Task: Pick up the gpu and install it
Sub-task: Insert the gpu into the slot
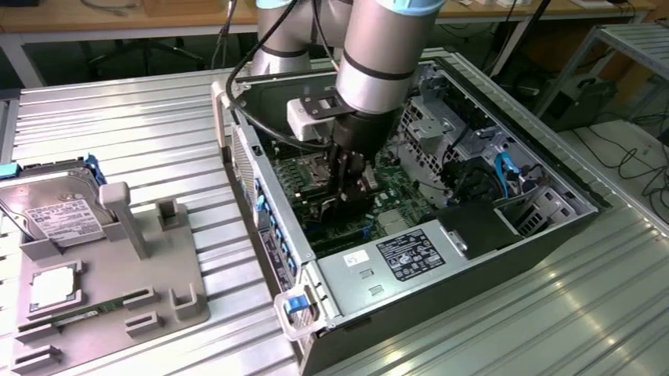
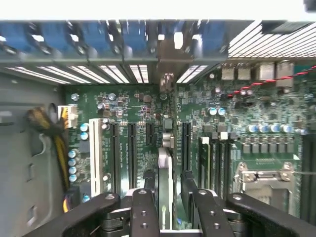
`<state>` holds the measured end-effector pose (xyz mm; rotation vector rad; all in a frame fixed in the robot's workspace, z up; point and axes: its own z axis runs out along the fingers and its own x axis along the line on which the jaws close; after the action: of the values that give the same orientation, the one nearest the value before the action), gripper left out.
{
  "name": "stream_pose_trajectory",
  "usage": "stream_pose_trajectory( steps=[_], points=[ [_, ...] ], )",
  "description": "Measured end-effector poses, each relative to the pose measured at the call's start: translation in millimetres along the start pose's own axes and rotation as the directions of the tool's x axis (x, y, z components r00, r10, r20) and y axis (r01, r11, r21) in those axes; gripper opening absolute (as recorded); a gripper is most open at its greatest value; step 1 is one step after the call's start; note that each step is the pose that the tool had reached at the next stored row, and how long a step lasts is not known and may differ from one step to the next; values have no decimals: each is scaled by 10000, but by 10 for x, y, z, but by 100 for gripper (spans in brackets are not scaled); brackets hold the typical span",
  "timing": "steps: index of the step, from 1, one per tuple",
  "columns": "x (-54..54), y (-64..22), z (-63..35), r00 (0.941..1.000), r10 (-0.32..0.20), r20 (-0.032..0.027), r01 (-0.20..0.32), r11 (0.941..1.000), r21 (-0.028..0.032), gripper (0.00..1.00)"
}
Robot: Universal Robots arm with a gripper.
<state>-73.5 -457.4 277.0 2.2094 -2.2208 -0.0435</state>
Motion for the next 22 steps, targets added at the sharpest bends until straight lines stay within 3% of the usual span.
stream_pose_trajectory(
  steps=[4, 8, 11, 22],
  points=[
    [-3, 4, -150, 10000, 0, 1, 0, 10000, -1, 35],
    [-4, 4, -149, 10000, -1, 39, 1, 10000, 0, 27],
    [-4, 4, -149, 10000, -1, 63, 1, 10000, 0, 11],
    [-4, 4, -149, 9999, -4, 153, 4, 10000, -1, 11]
  ],
)
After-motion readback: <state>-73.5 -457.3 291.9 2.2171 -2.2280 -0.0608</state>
